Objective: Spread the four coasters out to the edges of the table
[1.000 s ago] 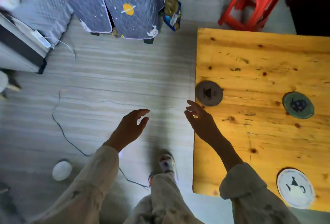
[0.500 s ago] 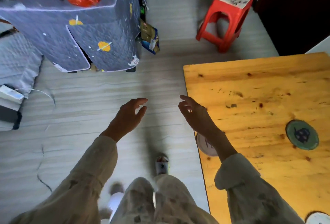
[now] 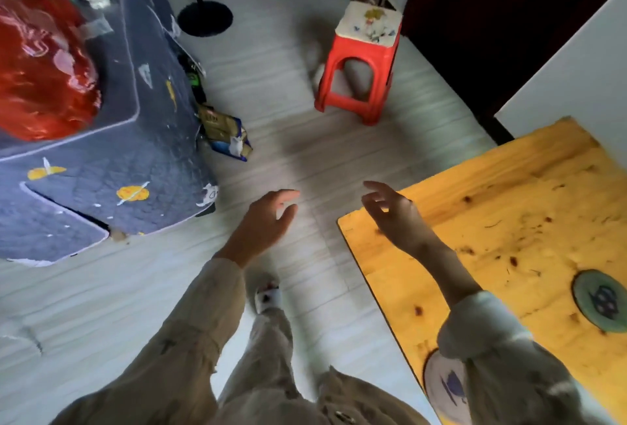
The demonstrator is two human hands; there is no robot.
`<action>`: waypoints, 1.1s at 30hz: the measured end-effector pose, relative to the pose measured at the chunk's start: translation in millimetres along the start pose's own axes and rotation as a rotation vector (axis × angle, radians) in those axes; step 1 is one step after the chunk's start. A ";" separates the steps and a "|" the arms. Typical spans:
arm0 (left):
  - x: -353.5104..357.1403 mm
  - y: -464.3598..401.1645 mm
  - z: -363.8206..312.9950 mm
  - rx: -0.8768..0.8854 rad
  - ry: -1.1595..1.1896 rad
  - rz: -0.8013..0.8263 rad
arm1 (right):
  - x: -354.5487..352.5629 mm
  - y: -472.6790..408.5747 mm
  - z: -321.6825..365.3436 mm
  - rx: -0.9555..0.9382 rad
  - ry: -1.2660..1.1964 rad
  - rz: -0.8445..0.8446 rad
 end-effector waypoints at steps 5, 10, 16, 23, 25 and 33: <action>-56.3 -98.1 9.8 0.069 -0.047 0.061 | 4.0 -65.8 22.3 0.130 -0.033 -0.108; -81.4 -189.7 -4.8 0.117 -0.031 0.124 | -10.7 -111.7 29.7 0.238 -0.067 -0.203; -44.8 -276.0 -43.7 0.196 -0.043 0.312 | -50.9 -148.1 13.8 0.335 -0.078 -0.359; 4.1 -362.0 -102.4 0.312 -0.133 0.488 | -99.3 -192.8 -31.2 0.434 -0.150 -0.511; 14.9 -382.4 -120.2 0.341 -0.182 0.538 | -111.7 -201.9 -41.0 0.466 -0.196 -0.552; 98.2 -427.2 -202.3 0.524 -0.251 0.781 | -162.8 -183.8 -75.4 0.617 -0.352 -0.787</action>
Point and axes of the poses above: each hand's wrist, its own y-axis away from the middle knuckle, its own x-axis out of the palm, z = x × y, the point moved 6 cm from there along -y, towards the middle knuckle, and after that the axes turned 1 degree about -x, right-handed, at the moved point
